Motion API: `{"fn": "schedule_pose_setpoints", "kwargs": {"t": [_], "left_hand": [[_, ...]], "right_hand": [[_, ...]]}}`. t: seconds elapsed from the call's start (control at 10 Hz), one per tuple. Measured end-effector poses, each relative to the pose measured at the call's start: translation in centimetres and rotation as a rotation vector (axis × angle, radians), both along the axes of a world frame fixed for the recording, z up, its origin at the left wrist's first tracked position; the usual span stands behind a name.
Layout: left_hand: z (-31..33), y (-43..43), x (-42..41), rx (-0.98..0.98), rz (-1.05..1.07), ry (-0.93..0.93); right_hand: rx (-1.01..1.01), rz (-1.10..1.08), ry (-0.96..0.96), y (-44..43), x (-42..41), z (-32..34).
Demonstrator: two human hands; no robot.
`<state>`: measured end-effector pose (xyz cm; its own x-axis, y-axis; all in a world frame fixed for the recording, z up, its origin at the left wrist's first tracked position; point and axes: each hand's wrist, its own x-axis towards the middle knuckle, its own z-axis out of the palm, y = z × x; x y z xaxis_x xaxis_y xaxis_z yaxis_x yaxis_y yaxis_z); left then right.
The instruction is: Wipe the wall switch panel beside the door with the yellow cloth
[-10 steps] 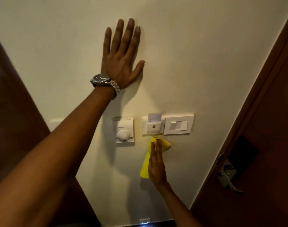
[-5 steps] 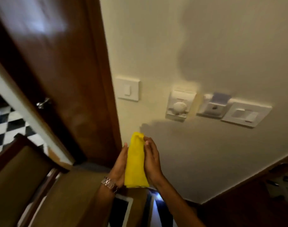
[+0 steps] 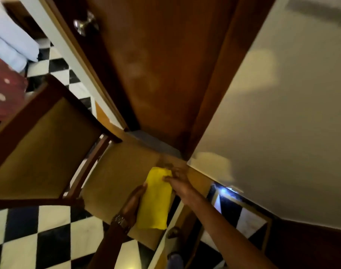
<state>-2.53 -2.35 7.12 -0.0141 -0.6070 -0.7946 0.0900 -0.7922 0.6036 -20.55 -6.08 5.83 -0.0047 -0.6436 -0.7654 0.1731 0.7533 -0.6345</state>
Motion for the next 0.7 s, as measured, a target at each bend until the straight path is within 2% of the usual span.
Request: {"fn": "schedule_pose_setpoints", "kwargs": {"t": [0.1,0.2,0.3,0.4,0.5,0.6,0.7], "left_hand": [[-7.3,-0.7,1.7,0.036,-0.166,-0.094],[-13.0,-0.4,3.3,0.025,-0.48,-0.304],[-17.2,0.9,4.2,-0.197,-0.723,-0.483],[-18.8,2.3,5.0,-0.237,-0.653,-0.537],[-18.2,3.1,5.1,-0.14,-0.684,-0.625],[-16.7,2.7,5.4,0.114,-0.944,-0.594],[-12.9,2.9,5.8,0.242,-1.158,-0.728]], "right_hand": [[-0.109,0.144,0.261,-0.1,1.3,-6.1],[-0.209,0.456,0.502,0.5,2.2,-11.5],[-0.293,0.796,0.665,2.1,2.5,-15.8],[-0.463,1.119,0.96,2.4,2.3,-17.0],[-0.578,1.257,0.986,2.1,0.8,-15.7],[-0.644,1.322,1.057,1.0,-1.4,-12.6],[-0.726,1.255,1.173,-0.7,-4.3,-7.2]]}}
